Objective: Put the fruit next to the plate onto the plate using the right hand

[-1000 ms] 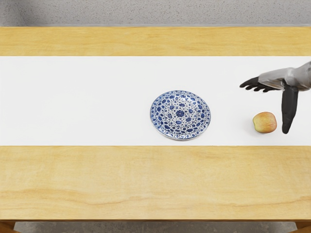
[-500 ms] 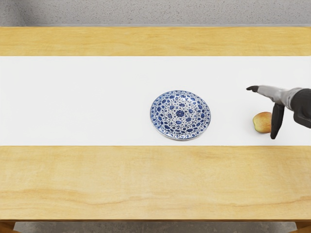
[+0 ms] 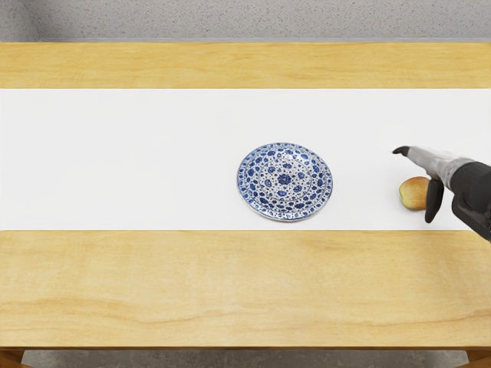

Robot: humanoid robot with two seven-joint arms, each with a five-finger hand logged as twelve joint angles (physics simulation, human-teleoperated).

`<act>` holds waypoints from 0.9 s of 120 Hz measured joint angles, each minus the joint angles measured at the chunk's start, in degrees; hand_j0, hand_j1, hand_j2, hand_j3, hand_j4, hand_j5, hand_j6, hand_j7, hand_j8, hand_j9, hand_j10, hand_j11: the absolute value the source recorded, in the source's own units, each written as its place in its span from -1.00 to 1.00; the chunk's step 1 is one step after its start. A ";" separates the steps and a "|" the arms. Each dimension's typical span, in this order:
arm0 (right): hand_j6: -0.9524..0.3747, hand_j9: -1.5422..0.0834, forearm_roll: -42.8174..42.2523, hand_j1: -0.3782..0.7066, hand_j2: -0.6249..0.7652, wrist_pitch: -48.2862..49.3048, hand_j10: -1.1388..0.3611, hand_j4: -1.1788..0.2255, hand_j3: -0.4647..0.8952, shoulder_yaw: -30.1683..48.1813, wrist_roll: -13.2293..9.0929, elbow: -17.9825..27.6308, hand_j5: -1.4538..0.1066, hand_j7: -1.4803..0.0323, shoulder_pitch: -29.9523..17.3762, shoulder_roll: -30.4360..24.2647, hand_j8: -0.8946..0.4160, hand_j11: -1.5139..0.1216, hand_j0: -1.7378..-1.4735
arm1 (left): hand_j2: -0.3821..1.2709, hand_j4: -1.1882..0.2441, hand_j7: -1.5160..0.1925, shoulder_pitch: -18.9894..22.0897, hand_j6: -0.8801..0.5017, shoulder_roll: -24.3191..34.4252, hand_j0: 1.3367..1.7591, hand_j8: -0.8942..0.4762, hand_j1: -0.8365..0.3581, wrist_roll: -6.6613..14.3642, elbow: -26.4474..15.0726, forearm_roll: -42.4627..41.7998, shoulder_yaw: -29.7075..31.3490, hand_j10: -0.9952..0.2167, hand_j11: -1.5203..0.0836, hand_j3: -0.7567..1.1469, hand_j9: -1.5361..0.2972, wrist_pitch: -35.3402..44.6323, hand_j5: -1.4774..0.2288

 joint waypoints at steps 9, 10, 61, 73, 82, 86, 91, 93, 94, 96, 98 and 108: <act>0.22 0.68 -0.45 -0.66 -0.13 -1.32 0.33 0.48 -0.32 -0.09 0.00 -0.56 0.64 0.73 -0.84 0.52 0.15 0.64 -0.40 | -0.48 0.32 0.40 0.00 -0.08 0.00 0.52 -0.05 0.49 0.00 0.00 0.00 0.00 0.24 0.50 -0.21 0.33 0.00 0.36; 0.21 0.68 -0.49 -0.65 -0.13 -1.46 0.33 0.47 -0.32 -0.10 0.00 -0.61 0.63 0.72 -0.91 0.56 0.14 0.63 -0.40 | -0.48 0.32 0.40 0.00 -0.08 0.00 0.52 -0.05 0.49 0.00 0.00 0.00 0.00 0.24 0.50 -0.21 0.33 0.00 0.36; -0.06 0.39 -1.04 -0.25 -0.19 -4.62 0.09 0.22 -0.32 -0.17 0.00 -2.29 0.33 0.41 -3.58 2.27 -0.13 0.35 -0.40 | -0.48 0.32 0.40 0.00 -0.08 0.00 0.52 -0.05 0.49 0.00 0.00 0.00 0.00 0.24 0.50 -0.21 0.33 0.00 0.36; -0.15 0.29 -1.01 -0.11 -0.20 -5.26 0.00 0.13 -0.32 -0.15 0.00 -2.37 0.23 0.30 -4.01 2.40 -0.23 0.24 -0.40 | -0.48 0.32 0.40 0.00 -0.08 0.00 0.52 -0.05 0.49 0.00 0.00 0.00 0.00 0.24 0.50 -0.21 0.33 0.00 0.36; -0.23 0.21 -0.97 -0.02 -0.19 -5.60 -0.06 0.06 -0.32 -0.12 -0.01 -2.39 0.14 0.22 -4.15 2.52 -0.28 0.16 -0.39 | -0.48 0.32 0.40 0.00 -0.08 0.00 0.52 -0.05 0.49 0.00 0.00 0.00 0.00 0.24 0.50 -0.21 0.33 0.00 0.36; -0.26 0.17 -0.95 0.00 -0.15 -5.68 -0.08 0.03 -0.32 -0.11 -0.01 -2.39 0.10 0.18 -4.18 2.58 -0.25 0.13 -0.39 | -0.48 0.32 0.40 0.00 -0.08 0.00 0.52 -0.05 0.49 0.00 0.00 0.00 0.00 0.24 0.50 -0.21 0.33 0.00 0.36; -0.26 0.12 -0.87 0.02 -0.12 -5.76 -0.07 -0.01 -0.32 -0.10 -0.03 -2.40 0.06 0.13 -4.22 2.66 -0.23 0.08 -0.38 | -0.48 0.32 0.40 0.00 -0.08 0.00 0.52 -0.05 0.49 0.00 0.00 0.00 0.00 0.24 0.50 -0.21 0.33 0.00 0.36; -0.25 0.11 -0.84 0.02 -0.13 -5.78 -0.06 -0.03 -0.32 -0.10 -0.05 -2.42 0.04 0.11 -4.23 2.71 -0.22 0.06 -0.38 | -0.48 0.32 0.40 0.00 -0.08 0.00 0.52 -0.05 0.49 0.00 0.00 0.00 0.00 0.24 0.50 -0.21 0.33 0.00 0.36; -0.25 0.10 -0.83 0.03 -0.11 -5.79 -0.06 -0.04 -0.32 -0.10 -0.06 -2.42 0.03 0.10 -4.23 2.73 -0.22 0.05 -0.38 | -0.48 0.32 0.40 0.00 -0.08 0.00 0.52 -0.05 0.49 0.00 0.00 0.00 0.00 0.24 0.50 -0.21 0.33 0.00 0.36; -0.24 0.08 -0.80 0.04 -0.09 -5.80 -0.05 -0.06 -0.32 -0.08 -0.08 -2.44 0.02 0.08 -4.23 2.78 -0.21 0.04 -0.37 | -0.48 0.32 0.40 0.00 -0.08 0.00 0.52 -0.05 0.49 0.00 0.00 0.00 0.00 0.24 0.50 -0.21 0.33 0.00 0.36; -0.23 0.07 -0.78 0.06 -0.07 -5.81 -0.05 -0.07 -0.32 -0.07 -0.11 -2.45 0.00 0.07 -4.23 2.84 -0.19 0.02 -0.37 | -0.48 0.32 0.40 0.00 -0.08 0.00 0.52 -0.05 0.49 0.00 0.00 0.00 0.00 0.24 0.50 -0.21 0.33 0.00 0.36; -0.21 -0.01 -0.66 0.06 -0.05 -5.85 0.01 -0.14 -0.32 0.02 -0.13 -2.59 -0.07 -0.01 -4.22 3.12 -0.16 -0.05 -0.36 | -0.48 0.32 0.40 0.00 -0.08 0.00 0.52 -0.05 0.49 0.00 0.00 0.00 0.01 0.24 0.50 -0.21 0.33 0.00 0.36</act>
